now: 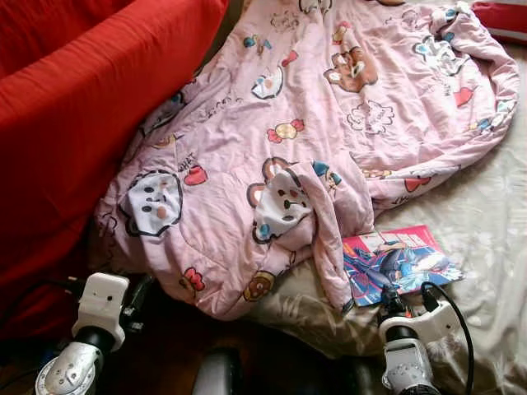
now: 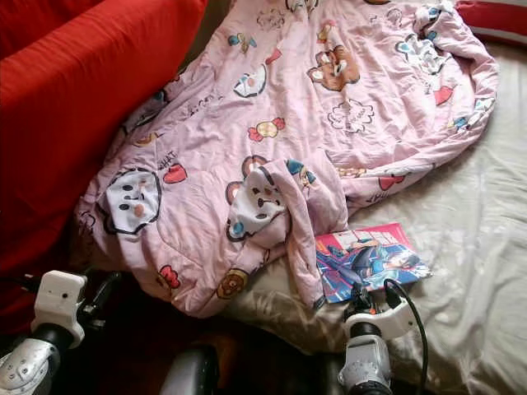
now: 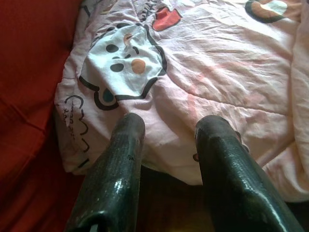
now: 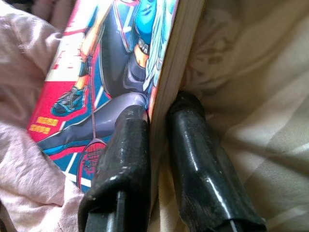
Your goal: Clean up the room
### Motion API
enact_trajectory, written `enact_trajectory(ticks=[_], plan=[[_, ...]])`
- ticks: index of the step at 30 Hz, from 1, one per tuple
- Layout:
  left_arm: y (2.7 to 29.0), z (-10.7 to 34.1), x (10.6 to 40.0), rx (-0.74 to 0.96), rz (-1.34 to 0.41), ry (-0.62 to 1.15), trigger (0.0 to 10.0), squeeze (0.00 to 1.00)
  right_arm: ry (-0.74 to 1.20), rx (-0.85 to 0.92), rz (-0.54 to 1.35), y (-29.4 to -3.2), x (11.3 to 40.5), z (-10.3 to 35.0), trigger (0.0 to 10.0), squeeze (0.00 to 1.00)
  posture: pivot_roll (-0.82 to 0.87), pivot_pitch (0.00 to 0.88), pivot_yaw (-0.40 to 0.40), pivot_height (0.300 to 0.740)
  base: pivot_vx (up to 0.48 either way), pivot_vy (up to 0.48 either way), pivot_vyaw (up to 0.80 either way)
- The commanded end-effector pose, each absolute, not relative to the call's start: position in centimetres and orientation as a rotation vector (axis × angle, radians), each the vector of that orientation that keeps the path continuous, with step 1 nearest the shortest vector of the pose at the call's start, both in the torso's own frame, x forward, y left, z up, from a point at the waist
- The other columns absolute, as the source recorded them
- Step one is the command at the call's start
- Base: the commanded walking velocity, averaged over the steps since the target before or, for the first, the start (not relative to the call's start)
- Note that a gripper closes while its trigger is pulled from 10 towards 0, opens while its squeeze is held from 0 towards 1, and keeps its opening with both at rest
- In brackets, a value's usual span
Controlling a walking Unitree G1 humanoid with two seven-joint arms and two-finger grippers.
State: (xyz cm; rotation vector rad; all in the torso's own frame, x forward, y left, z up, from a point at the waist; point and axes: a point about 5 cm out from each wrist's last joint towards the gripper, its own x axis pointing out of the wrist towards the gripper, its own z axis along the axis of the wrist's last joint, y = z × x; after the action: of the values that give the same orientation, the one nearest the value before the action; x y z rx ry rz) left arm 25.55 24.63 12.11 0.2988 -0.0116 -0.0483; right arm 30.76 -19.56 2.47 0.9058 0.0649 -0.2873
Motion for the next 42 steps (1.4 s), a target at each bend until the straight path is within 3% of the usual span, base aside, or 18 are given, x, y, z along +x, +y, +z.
enact_trajectory(ticks=[1,10,20,21,22,23,24,30,31,32,33,39,40,41,42], plan=[[25.0,11.1,25.2,0.315,-0.037,0.027,10.0,0.00,0.072,0.858,-0.280,-19.5,30.2,2.1,0.0,0.00,0.14,0.235,0.092,0.616,0.000,0.000,0.00],[24.5,10.3,26.3,0.290,-0.022,0.014,10.0,0.00,-0.011,0.657,-0.282,-21.6,27.5,2.2,0.0,0.00,0.07,0.157,0.052,0.616,0.000,0.000,0.00],[24.5,9.9,26.9,0.283,-0.014,0.010,10.0,0.00,0.037,0.657,-0.311,-21.8,25.5,1.3,0.0,0.00,0.05,0.129,0.043,0.616,0.000,0.000,0.00],[24.4,9.9,27.1,0.283,-0.014,0.009,10.0,0.00,0.080,0.690,-0.349,-22.0,25.1,0.4,1.7,0.00,0.05,0.129,0.043,0.616,0.000,0.000,0.00],[24.4,9.9,27.2,0.284,-0.016,0.007,10.0,0.00,0.114,0.729,-0.393,-22.2,24.7,-0.3,7.9,0.00,0.05,0.131,0.046,0.616,0.000,0.000,0.00],[24.4,9.9,27.2,0.285,-0.018,0.006,10.0,0.00,0.144,0.769,-0.431,-22.3,24.4,-0.9,10.0,0.00,0.05,0.132,0.047,0.616,0.000,0.000,0.00],[24.3,9.8,27.3,0.287,-0.022,0.006,10.0,0.00,0.162,0.861,-0.500,-22.5,24.0,-1.5,10.0,0.00,0.05,0.133,0.048,0.616,0.000,0.000,0.00],[24.4,9.5,27.1,0.296,-0.028,0.008,10.0,0.00,0.181,1.016,-0.626,-22.9,23.1,-2.5,10.0,0.00,0.06,0.132,0.051,0.616,0.000,0.000,0.00],[24.5,9.4,27.0,0.297,-0.029,0.008,10.0,0.00,0.186,1.026,-0.635,-22.8,23.0,-2.6,10.0,0.54,0.06,0.131,0.052,0.616,0.000,0.000,0.00],[24.5,9.4,27.0,0.298,-0.030,0.008,10.0,0.00,0.190,1.032,-0.641,-22.8,23.0,-2.7,10.0,0.54,0.06,0.131,0.052,0.616,0.000,0.000,0.00],[24.5,9.4,27.1,0.299,-0.030,0.007,10.0,0.00,0.192,1.039,-0.648,-22.7,23.0,-2.7,10.0,1.00,0.06,0.131,0.052,0.616,0.000,0.000,0.00],[24.3,9.3,27.3,0.309,-0.041,0.001,10.0,0.00,0.207,1.065,-0.655,-22.8,23.3,-2.8,10.0,1.00,0.06,0.132,0.053,0.616,0.000,0.000,0.00],[24.3,9.3,27.3,0.310,-0.043,0.003,10.0,0.00,0.210,1.063,-0.656,-22.8,23.3,-2.8,10.0,0.28,0.06,0.135,0.054,0.616,0.000,0.000,0.00],[24.2,9.2,27.3,0.311,-0.045,0.003,10.0,0.00,0.211,1.061,-0.656,-22.8,23.3,-2.8,10.0,0.28,0.06,0.135,0.054,0.616,0.000,0.000,0.00],[24.1,9.1,27.2,0.313,-0.049,0.004,10.0,0.00,0.211,1.059,-0.653,-22.9,23.5,-2.8,10.0,0.00,0.06,0.135,0.055,0.616,0.000,0.000,0.00]])
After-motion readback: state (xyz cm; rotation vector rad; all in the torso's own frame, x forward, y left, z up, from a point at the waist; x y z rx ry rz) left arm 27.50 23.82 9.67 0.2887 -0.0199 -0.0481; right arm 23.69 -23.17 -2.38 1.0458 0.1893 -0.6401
